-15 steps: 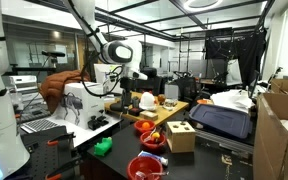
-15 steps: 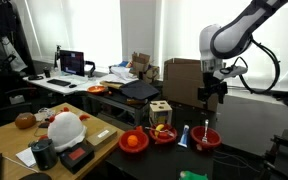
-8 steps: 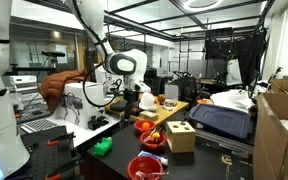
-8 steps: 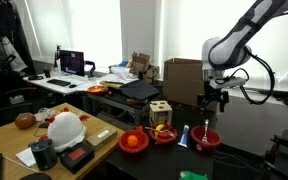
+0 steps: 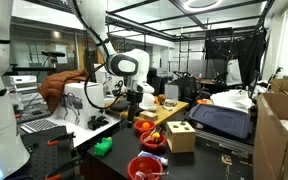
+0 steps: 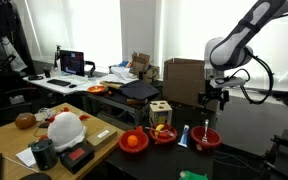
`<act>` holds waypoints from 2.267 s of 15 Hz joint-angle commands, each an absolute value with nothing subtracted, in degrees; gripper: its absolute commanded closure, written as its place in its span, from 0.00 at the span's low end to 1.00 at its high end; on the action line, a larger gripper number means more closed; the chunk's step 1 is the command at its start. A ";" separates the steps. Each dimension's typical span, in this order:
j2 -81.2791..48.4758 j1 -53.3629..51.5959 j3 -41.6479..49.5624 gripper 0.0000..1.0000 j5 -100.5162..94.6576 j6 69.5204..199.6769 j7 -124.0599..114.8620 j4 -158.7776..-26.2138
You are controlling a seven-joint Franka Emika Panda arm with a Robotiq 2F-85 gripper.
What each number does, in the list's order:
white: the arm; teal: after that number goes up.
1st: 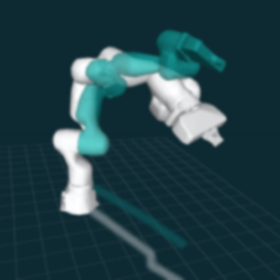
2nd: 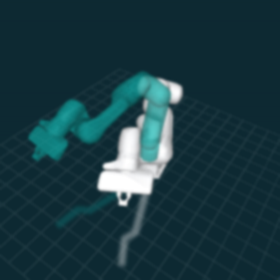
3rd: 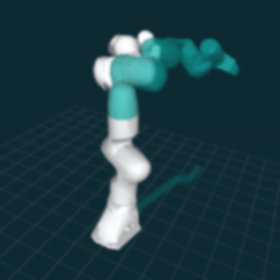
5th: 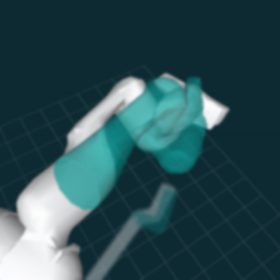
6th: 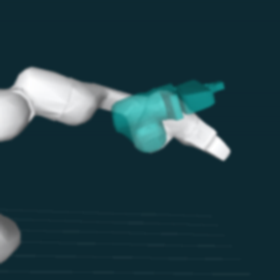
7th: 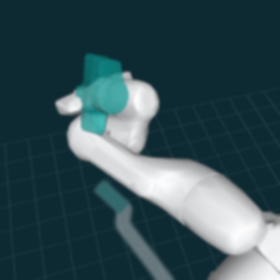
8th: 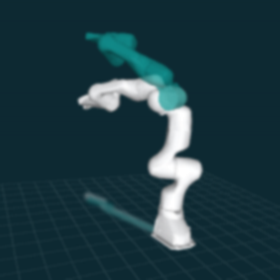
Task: Remove the spoon from the bowl
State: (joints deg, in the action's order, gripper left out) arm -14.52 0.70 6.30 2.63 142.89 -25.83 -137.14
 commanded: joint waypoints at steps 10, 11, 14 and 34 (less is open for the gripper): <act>-27.43 3.41 8.59 0.00 3.84 141.76 -22.76 -121.93; -29.27 3.25 8.49 0.00 3.66 141.37 -22.52 -119.57; -34.73 4.23 7.63 0.00 4.76 140.12 -20.82 -113.48; -47.35 10.27 8.98 0.00 17.92 140.50 -22.97 -109.64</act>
State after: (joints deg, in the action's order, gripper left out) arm -49.41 9.69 8.61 16.20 139.63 -22.63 -106.94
